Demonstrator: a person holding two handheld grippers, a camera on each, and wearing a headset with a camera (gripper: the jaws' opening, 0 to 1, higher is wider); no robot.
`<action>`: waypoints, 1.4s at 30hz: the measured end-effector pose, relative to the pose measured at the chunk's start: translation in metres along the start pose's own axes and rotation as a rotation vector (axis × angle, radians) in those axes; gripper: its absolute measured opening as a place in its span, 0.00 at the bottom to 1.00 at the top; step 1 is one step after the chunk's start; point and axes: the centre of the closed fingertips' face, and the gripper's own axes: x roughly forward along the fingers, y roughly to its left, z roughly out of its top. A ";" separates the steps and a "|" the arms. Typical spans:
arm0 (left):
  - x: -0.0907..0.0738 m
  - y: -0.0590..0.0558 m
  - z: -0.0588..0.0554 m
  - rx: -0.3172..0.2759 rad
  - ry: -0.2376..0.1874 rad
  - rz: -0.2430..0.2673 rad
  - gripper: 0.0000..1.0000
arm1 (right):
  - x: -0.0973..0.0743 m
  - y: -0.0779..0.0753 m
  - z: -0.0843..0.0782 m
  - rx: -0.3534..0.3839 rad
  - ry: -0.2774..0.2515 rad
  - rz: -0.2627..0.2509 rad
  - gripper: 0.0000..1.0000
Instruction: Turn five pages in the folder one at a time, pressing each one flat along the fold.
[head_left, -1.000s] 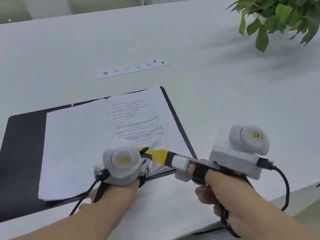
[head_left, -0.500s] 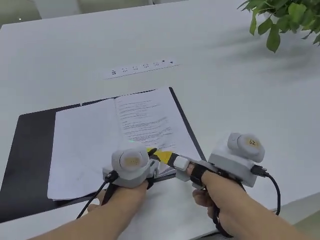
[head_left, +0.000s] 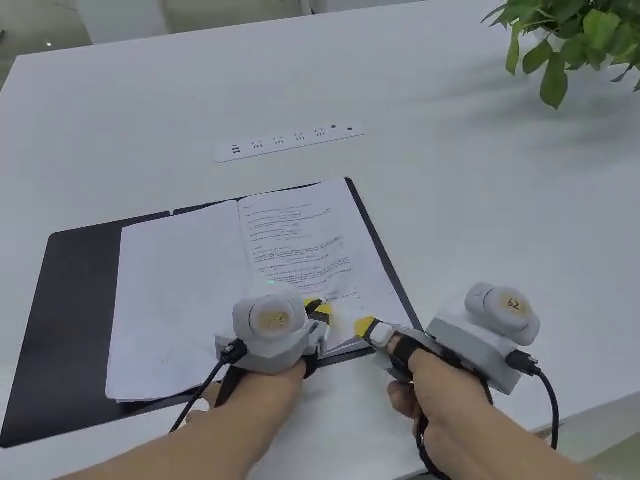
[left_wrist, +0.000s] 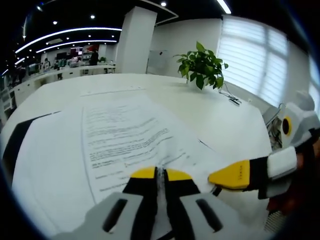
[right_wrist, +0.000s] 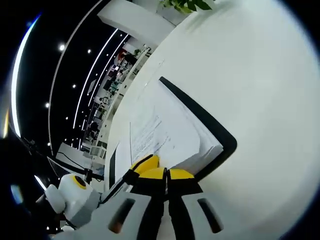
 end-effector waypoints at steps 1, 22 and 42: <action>-0.002 -0.003 0.000 -0.072 0.004 -0.023 0.07 | -0.001 0.002 0.000 -0.011 -0.002 0.007 0.00; -0.125 0.048 0.030 0.057 -0.044 0.058 0.38 | -0.023 0.070 0.005 -0.265 -0.057 0.126 0.00; -0.212 0.110 0.042 0.037 -0.132 0.215 0.38 | -0.022 0.154 -0.037 -0.645 0.003 0.262 0.00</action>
